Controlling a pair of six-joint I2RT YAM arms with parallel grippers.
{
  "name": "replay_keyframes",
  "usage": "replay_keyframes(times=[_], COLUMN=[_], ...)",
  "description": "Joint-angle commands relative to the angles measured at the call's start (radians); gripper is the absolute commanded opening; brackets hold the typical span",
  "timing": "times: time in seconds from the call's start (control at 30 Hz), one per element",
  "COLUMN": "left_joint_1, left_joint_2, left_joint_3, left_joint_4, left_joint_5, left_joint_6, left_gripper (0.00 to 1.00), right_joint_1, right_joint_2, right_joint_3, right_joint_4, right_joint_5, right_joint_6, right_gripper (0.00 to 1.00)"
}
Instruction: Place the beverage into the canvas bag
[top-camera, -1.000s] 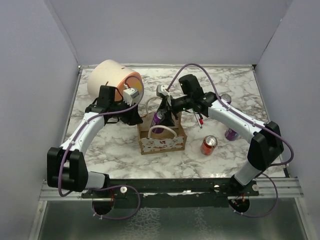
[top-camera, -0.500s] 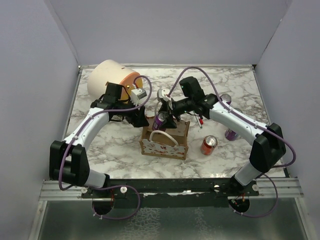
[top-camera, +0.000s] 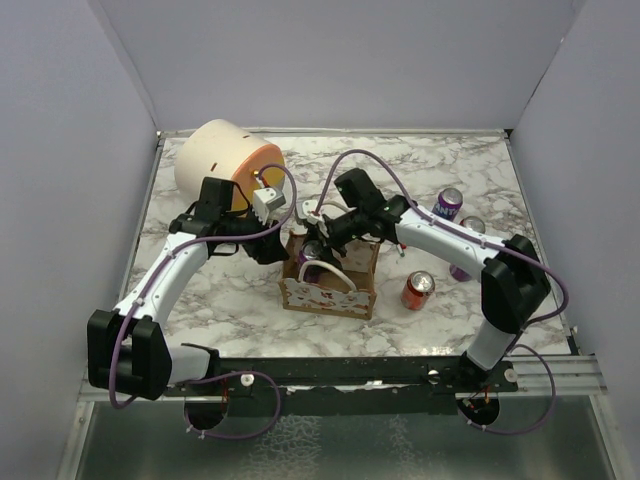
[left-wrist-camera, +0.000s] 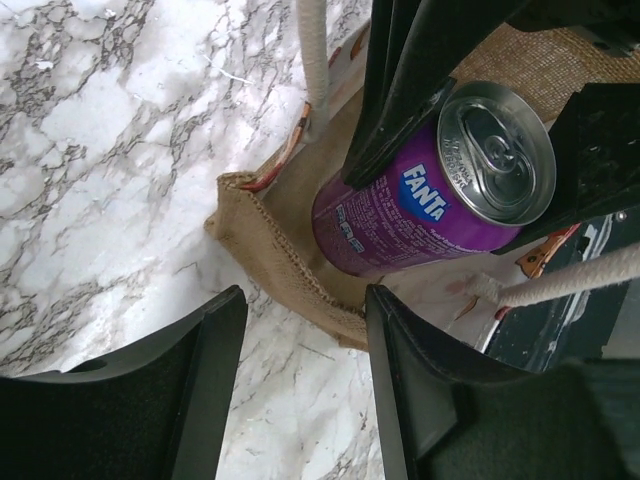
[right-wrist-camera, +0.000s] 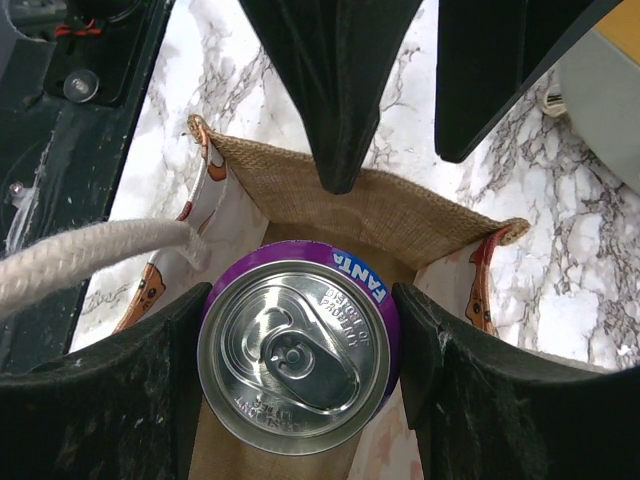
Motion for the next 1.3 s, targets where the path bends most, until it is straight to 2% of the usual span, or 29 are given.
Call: replay_keyframes(times=[0.0, 0.33, 0.53, 0.7, 1.07, 1.27], left_joint_1=[0.025, 0.036, 0.036, 0.036, 0.037, 0.064], left_joint_2=[-0.028, -0.003, -0.006, -0.026, -0.041, -0.056], left_joint_3=[-0.025, -0.051, -0.074, -0.086, -0.096, -0.097], left_joint_4=[0.034, 0.072, 0.083, 0.101, 0.129, 0.158], left_joint_5=[0.009, 0.042, 0.119, 0.131, 0.115, 0.106], left_joint_6=[-0.006, -0.038, -0.03, -0.035, -0.061, -0.096], left_gripper=[0.51, 0.42, 0.39, 0.39, 0.46, 0.56], right_joint_1=[0.019, 0.037, 0.044, 0.052, 0.057, 0.061], right_joint_2=[0.01, 0.005, -0.016, -0.048, -0.079, -0.036], right_joint_3=[0.053, 0.022, 0.033, 0.06, 0.049, 0.016], right_joint_4=[0.05, 0.06, 0.061, 0.027, -0.05, 0.026], right_joint_5=[0.012, 0.058, 0.106, 0.099, 0.035, -0.001], right_joint_6=[-0.043, -0.062, -0.085, -0.088, -0.138, -0.096], right_gripper=[0.01, 0.01, 0.01, 0.02, 0.04, 0.04])
